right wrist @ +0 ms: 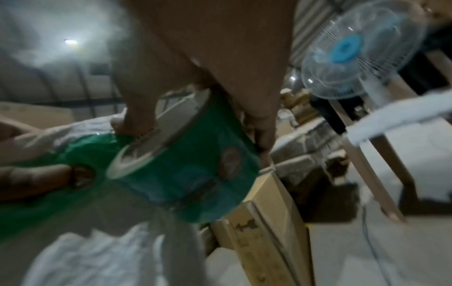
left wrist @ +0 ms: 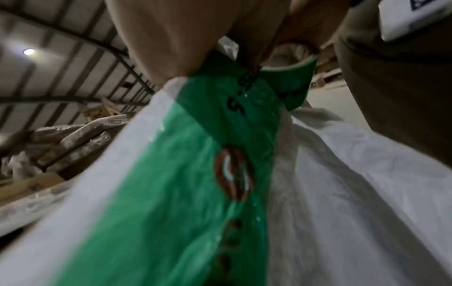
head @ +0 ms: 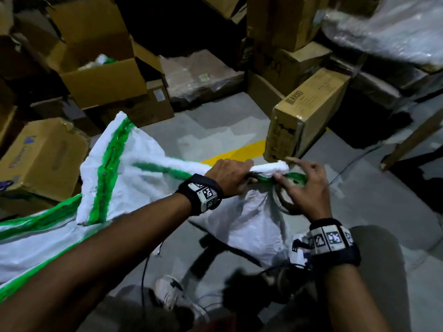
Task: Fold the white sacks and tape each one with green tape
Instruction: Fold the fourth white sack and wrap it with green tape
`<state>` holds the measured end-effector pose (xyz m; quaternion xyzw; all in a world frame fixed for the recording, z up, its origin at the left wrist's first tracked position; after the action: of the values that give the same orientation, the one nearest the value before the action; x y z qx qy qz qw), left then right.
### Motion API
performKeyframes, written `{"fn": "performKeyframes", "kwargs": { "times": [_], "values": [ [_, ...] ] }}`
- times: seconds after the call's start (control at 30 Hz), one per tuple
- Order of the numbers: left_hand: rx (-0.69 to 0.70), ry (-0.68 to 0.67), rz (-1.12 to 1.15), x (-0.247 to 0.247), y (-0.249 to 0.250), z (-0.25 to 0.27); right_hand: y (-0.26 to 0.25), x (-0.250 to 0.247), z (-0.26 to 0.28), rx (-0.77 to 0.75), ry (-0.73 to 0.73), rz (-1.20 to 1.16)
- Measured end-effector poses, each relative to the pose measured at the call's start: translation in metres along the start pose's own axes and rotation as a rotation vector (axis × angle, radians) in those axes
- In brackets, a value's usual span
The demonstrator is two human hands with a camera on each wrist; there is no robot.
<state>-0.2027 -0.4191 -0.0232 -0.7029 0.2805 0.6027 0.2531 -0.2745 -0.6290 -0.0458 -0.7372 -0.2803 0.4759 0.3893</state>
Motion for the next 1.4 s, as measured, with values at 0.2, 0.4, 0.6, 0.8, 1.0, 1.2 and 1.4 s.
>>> {"fn": "performKeyframes", "kwargs": {
  "times": [0.2,0.4,0.6,0.8,1.0,1.2,1.4],
  "values": [
    [-0.281,-0.084,0.120,-0.004,0.040,-0.059,0.046,-0.030,-0.044,0.418,0.201,-0.307],
    [-0.415,-0.132,0.262,-0.006,0.043,-0.094,0.072,-0.049,-0.070,0.586,0.173,-0.600],
    [-0.661,-0.070,0.457,-0.017,0.047,-0.112,0.068,-0.046,-0.081,0.455,0.008,-0.799],
    [-0.929,-0.261,1.115,-0.011,0.073,-0.109,0.064,-0.046,-0.099,0.458,0.054,-1.031],
    [-0.969,-0.315,1.283,0.015,0.070,-0.116,0.049,-0.029,-0.095,0.390,0.094,-0.929],
    [-0.844,-0.010,0.759,-0.006,0.070,-0.134,0.042,-0.024,-0.096,0.450,0.055,-1.053],
    [-0.825,0.099,0.564,-0.003,0.053,-0.152,0.031,-0.025,-0.108,0.381,0.100,-0.996]
  ]
}}
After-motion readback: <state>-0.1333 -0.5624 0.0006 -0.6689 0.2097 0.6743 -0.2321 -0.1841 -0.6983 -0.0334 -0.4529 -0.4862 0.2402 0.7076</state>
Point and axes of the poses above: each hand's wrist, its own z-axis away from the middle knuckle, its own x-axis out of the palm, y = z × x, the point moved 1 cm from there along -z, towards the middle knuckle, and after that the axes turned 6 degrees about -z, right-handed, at the moved point
